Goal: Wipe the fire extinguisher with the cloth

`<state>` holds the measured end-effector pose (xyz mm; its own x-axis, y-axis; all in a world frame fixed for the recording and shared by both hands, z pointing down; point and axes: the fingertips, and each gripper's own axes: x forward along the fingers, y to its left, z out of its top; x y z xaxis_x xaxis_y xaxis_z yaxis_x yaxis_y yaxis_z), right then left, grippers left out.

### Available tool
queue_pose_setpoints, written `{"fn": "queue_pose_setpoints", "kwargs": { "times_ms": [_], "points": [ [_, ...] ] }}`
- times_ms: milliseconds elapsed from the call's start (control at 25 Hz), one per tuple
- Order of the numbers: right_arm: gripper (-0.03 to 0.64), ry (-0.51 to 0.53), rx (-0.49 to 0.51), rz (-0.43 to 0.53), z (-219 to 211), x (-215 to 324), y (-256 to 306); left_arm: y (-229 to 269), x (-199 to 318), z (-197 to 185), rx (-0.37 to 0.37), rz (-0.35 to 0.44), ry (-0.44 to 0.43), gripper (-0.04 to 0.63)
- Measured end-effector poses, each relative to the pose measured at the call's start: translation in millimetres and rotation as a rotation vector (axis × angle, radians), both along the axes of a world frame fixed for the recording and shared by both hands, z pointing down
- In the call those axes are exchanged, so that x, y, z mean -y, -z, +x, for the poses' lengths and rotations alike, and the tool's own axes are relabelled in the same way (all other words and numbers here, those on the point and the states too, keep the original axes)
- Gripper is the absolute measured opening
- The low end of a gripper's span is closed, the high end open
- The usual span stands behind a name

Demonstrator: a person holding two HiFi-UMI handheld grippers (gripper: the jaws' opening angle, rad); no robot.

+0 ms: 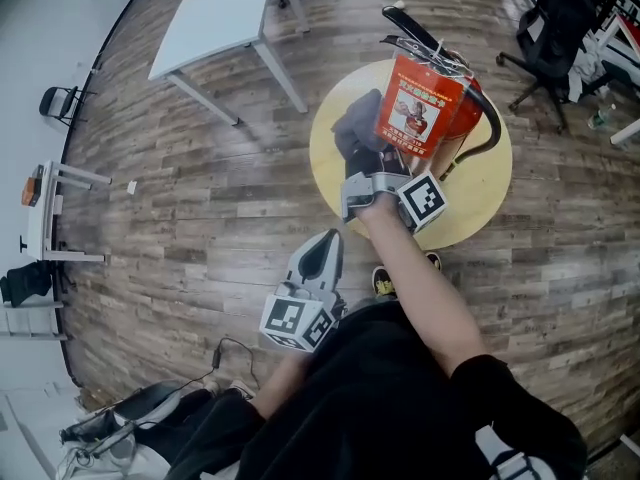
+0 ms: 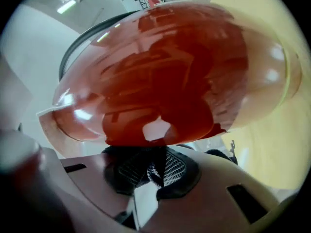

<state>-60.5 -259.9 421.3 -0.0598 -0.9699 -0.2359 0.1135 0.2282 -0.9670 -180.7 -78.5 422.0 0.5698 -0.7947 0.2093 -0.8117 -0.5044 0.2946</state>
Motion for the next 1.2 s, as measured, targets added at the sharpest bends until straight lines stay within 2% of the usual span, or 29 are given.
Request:
{"fn": "queue_pose_setpoints", "kwargs": {
  "times_ms": [160, 320, 480, 600, 760, 880, 960, 1040, 1120, 1160, 1200],
  "points": [
    [0.061, 0.040, -0.091, -0.252, -1, -13, -107, 0, 0, -2, 0.007, 0.000, 0.007, 0.023],
    [0.062, 0.188, -0.299, -0.389, 4, -44, -181, -2, -1, -7, 0.012, -0.009, 0.011, 0.023],
    [0.061, 0.423, -0.564, -0.401, 12, -63, -214, -2, 0, -10, 0.010, -0.008, 0.014, 0.023],
    [0.061, 0.585, -0.699, -0.426, 22, -76, -226, -4, 1, -8, 0.006, -0.011, 0.003, 0.023],
    [0.061, 0.677, -0.854, -0.463, 49, -91, -232, -6, 2, 2, -0.009, -0.013, -0.022, 0.023],
    [0.061, 0.653, -0.920, -0.505, 87, -95, -228, -6, 2, 12, -0.019, -0.013, -0.045, 0.023],
    [0.061, 0.572, -0.943, -0.512, 123, -90, -211, -5, 3, 17, -0.023, -0.012, -0.058, 0.023],
    [0.061, 0.396, -1.008, -0.530, 177, -85, -181, -4, 4, 21, -0.027, -0.009, -0.067, 0.023],
    [0.061, 0.205, -1.139, -0.546, 228, -85, -147, -5, 6, 23, -0.029, -0.008, -0.074, 0.023],
    [0.061, 0.209, -1.213, -0.542, 236, -88, -141, -6, 7, 24, -0.030, -0.011, -0.077, 0.023],
    [0.061, 0.304, -1.283, -0.535, 229, -93, -146, -8, 8, 25, -0.030, -0.015, -0.082, 0.023]
  ]
}}
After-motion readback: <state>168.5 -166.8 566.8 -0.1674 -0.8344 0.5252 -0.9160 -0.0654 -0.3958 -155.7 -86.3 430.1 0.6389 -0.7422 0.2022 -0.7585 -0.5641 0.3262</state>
